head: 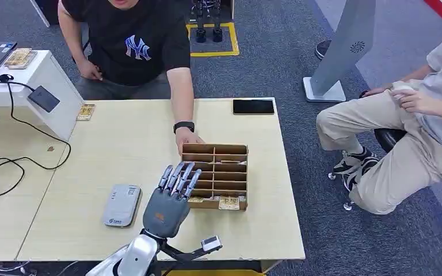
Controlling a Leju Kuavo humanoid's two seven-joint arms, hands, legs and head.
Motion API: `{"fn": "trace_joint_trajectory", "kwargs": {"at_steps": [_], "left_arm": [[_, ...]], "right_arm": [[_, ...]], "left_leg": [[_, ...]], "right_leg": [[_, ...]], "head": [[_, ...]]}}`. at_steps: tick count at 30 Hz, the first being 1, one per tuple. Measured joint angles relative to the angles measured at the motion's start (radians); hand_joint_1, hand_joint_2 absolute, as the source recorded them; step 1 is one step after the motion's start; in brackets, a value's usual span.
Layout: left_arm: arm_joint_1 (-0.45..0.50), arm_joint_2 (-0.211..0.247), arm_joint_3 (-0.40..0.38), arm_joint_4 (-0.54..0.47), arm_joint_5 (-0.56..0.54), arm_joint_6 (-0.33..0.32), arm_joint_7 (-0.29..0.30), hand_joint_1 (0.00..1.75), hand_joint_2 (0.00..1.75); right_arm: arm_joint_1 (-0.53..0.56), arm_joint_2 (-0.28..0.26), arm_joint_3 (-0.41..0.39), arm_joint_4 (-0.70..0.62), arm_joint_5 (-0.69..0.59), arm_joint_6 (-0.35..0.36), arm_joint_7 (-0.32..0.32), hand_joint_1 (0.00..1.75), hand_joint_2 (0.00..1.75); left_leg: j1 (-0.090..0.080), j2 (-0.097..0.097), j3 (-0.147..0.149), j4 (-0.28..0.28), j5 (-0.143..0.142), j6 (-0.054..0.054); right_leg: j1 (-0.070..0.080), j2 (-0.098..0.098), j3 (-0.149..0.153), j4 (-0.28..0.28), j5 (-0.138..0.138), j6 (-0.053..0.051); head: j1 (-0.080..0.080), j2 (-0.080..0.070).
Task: Pass the card to the sensor for recognition and then transmit it.
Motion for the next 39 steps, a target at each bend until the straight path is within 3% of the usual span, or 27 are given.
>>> {"fn": "trace_joint_trajectory", "kwargs": {"at_steps": [36,37,39], "left_arm": [[0.036,-0.048,0.027,0.116,0.0,-0.046,-0.056,0.0,1.75],[0.039,-0.051,0.031,0.117,0.0,-0.047,-0.071,1.75,1.75],[0.057,-0.069,0.059,0.117,0.002,-0.048,-0.114,1.75,1.75]], "right_arm": [[-0.001,0.0,0.0,0.009,0.018,0.0,0.004,0.0,1.75],[-0.001,0.0,0.0,0.009,0.019,0.0,0.005,0.0,1.75],[0.0,0.0,0.0,0.009,0.019,-0.001,0.006,0.0,1.75]], "left_leg": [[0.0,0.0,0.0,0.0,0.0,0.0],[0.0,0.0,0.0,0.0,0.0,0.0],[0.0,0.0,0.0,0.0,0.0,0.0]], "right_leg": [[0.0,0.0,0.0,0.0,0.0,0.0],[0.0,0.0,0.0,0.0,0.0,0.0],[0.0,0.0,0.0,0.0,0.0,0.0]], "head": [[0.0,0.0],[0.0,0.0],[0.0,0.0]]}}
